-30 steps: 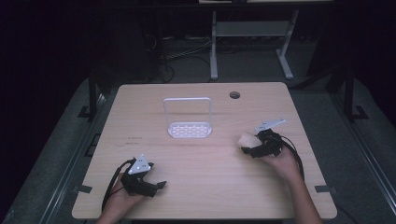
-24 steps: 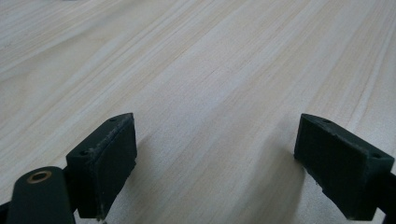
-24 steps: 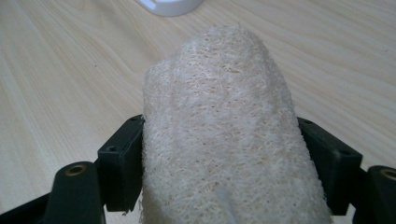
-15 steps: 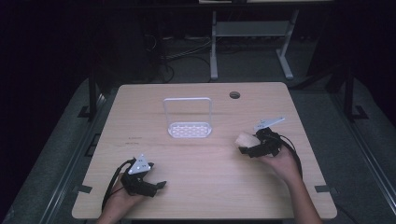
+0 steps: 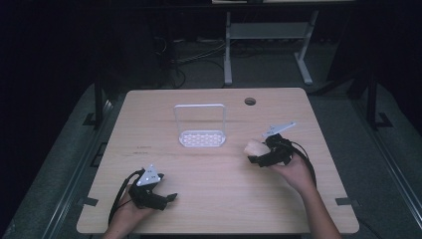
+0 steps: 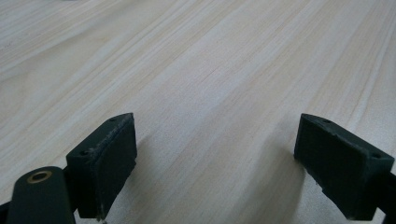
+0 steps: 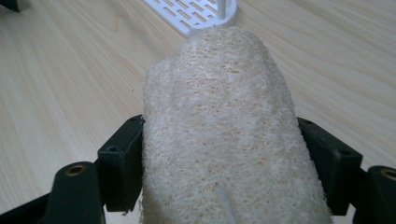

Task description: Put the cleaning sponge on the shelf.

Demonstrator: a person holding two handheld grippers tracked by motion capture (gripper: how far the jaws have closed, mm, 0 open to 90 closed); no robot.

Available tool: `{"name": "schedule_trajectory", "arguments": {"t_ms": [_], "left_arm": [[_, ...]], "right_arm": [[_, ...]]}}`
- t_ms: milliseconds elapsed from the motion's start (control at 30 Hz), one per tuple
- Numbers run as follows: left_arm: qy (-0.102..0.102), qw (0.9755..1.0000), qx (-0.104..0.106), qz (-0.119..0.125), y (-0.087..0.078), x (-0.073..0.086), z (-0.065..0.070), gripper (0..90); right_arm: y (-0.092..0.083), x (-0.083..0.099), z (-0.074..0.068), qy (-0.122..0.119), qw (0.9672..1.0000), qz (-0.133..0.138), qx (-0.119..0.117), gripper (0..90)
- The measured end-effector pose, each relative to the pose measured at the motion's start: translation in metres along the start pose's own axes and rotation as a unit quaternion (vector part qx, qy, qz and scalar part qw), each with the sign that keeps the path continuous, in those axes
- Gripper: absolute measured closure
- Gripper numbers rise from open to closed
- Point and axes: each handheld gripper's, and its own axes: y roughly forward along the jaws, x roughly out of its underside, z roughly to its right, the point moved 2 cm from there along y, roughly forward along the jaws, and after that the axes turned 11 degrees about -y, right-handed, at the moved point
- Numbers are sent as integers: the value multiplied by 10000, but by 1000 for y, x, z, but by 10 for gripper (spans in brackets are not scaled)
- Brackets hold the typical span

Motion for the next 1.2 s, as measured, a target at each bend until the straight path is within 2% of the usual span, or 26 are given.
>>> {"name": "schedule_trajectory", "arguments": {"t_ms": [200, 300, 633, 1200], "left_arm": [[-36, 10000, 7, 28, 0, 0, 1, 124], [-17, 10000, 1, 15, 0, 0, 0, 123], [-5, 10000, 4, -3, 0, 0, 0, 123], [-2, 10000, 1, -3, 0, 0, 0, 123]], "right_arm": [[1, -9, -3, -87, 9999, 48, -46, 255], [2, -14, -4, -110, 9997, 134, -142, 255], [9, -29, -10, -290, 9994, 110, -146, 255], [19, -52, -17, -462, 9986, 147, -227, 255]]}}
